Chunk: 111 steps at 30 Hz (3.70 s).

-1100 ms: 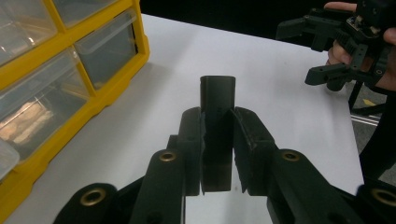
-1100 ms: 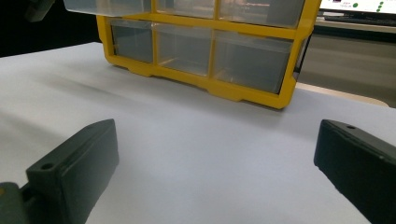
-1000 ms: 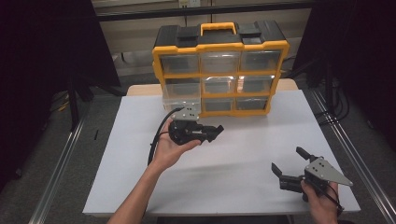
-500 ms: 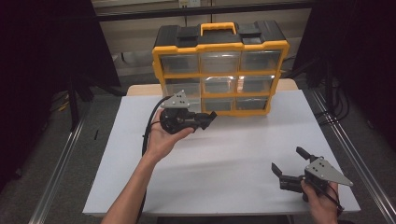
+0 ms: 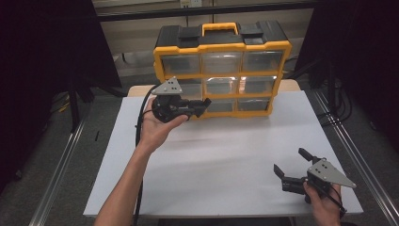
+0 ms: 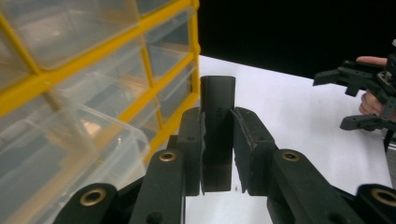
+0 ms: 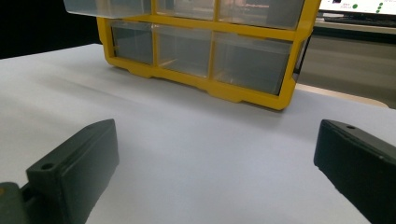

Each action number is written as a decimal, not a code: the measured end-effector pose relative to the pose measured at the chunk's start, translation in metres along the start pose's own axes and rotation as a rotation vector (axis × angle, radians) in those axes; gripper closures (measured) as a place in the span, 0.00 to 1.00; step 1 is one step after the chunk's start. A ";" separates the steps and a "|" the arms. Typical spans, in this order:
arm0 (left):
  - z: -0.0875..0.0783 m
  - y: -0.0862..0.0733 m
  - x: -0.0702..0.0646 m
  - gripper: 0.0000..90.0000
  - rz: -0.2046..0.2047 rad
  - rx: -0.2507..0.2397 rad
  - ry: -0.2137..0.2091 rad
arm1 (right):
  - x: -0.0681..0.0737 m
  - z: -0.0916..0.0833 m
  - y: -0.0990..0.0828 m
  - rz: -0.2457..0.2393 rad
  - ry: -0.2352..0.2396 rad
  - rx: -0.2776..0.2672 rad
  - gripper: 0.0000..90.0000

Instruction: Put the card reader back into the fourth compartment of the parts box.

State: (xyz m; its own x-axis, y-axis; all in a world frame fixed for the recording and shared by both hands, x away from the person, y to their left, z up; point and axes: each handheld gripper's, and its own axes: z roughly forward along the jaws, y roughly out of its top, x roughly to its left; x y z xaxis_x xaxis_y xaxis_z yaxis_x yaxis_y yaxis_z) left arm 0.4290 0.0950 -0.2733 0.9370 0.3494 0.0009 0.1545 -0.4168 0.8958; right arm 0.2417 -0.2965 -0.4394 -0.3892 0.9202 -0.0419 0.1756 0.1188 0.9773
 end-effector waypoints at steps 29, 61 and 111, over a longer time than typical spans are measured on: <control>-0.024 0.018 0.053 0.82 -0.043 0.079 0.134 | 0.000 0.000 0.000 -0.003 0.004 0.003 0.00; 0.008 0.021 0.088 0.82 -0.064 0.342 0.123 | 0.000 -0.001 0.000 -0.002 0.005 0.002 0.00; 0.004 0.016 0.082 0.06 -0.139 0.158 0.294 | -0.005 0.002 -0.002 0.018 0.004 0.000 0.00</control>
State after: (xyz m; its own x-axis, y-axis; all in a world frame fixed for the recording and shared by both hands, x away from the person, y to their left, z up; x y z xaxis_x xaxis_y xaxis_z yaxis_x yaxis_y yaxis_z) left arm 0.5097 0.1138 -0.2607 0.7768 0.6289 0.0319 0.3425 -0.4645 0.8167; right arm 0.2452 -0.3008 -0.4416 -0.3900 0.9205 -0.0235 0.1824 0.1022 0.9779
